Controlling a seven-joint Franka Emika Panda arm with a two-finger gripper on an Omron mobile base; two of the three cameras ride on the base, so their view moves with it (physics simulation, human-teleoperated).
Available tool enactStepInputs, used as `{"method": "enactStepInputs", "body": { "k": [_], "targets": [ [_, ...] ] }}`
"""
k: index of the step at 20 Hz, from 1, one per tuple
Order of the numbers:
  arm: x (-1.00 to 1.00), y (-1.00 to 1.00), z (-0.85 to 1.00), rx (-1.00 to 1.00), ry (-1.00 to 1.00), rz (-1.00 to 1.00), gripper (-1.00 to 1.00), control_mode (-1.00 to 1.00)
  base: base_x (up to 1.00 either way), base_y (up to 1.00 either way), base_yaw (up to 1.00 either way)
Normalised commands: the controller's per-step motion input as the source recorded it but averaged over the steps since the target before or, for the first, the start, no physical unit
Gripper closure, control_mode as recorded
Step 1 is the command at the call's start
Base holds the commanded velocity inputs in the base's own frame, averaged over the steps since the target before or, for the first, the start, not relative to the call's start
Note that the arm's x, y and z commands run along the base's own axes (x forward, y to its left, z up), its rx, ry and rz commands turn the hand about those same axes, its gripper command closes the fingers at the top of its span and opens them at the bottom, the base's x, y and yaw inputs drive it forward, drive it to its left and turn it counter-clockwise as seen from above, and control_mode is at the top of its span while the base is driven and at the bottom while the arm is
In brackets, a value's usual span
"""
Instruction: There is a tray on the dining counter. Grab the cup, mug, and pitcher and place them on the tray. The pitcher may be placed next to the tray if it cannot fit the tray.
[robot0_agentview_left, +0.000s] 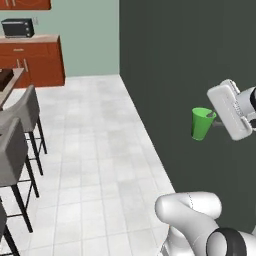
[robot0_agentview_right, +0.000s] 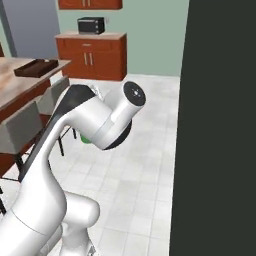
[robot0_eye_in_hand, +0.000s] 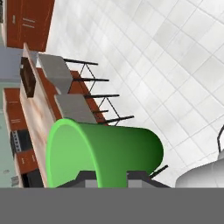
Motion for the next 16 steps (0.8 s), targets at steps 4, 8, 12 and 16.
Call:
{"method": "enactStepInputs", "body": {
  "k": [4, 8, 12, 16],
  "targets": [
    [0.0, 0.0, 0.0, 0.0, 0.0, 0.0, 1.0, 1.0, 1.0, -0.67, 0.19],
    [0.0, 0.0, 0.0, 0.0, 0.0, 0.0, 1.0, 1.0, 1.0, -0.26, 0.36],
    [0.0, 0.0, 0.0, 0.0, 0.0, 0.0, 1.0, 1.0, 1.0, -0.09, 0.44],
    [0.0, 0.0, 0.0, 0.0, 0.0, 0.0, 1.0, 1.0, 1.0, -0.28, 0.48]
  ]
}}
